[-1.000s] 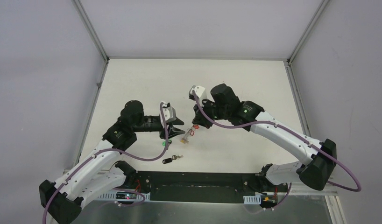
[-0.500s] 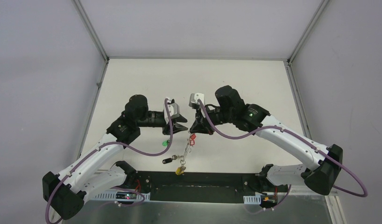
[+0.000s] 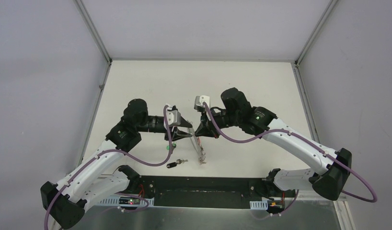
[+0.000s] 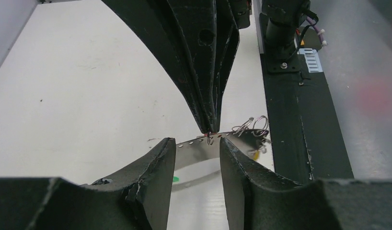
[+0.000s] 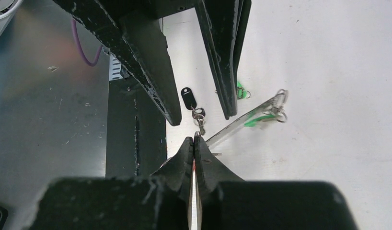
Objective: Put the keys on the keyring
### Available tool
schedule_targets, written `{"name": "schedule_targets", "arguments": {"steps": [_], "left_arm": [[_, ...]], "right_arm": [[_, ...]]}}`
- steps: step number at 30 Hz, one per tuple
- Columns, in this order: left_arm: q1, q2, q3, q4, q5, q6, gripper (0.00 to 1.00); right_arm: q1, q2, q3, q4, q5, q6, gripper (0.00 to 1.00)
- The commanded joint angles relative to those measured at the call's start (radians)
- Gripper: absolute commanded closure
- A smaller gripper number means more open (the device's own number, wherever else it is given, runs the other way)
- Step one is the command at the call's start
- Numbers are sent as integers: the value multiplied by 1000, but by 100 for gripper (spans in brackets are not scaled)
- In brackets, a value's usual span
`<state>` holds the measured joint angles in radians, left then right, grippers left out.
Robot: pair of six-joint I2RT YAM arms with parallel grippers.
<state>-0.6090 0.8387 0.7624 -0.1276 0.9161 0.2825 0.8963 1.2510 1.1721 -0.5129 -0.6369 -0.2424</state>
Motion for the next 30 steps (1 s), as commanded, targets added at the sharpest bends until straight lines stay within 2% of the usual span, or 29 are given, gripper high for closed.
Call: {"name": "schedule_targets", "arguments": {"steps": [1, 12, 23, 30], "left_arm": [[-6, 24, 16, 41, 65, -20, 59], [-21, 27, -16, 87, 61, -86, 68], [-26, 18, -39, 96, 8, -116, 69], [-29, 21, -41, 122, -9, -130, 80]], "right_arm": [[1, -32, 13, 75, -33, -8, 100], [2, -35, 11, 94, -34, 11, 100], [1, -55, -10, 151, -33, 18, 100], [2, -49, -10, 161, -33, 18, 100]]}}
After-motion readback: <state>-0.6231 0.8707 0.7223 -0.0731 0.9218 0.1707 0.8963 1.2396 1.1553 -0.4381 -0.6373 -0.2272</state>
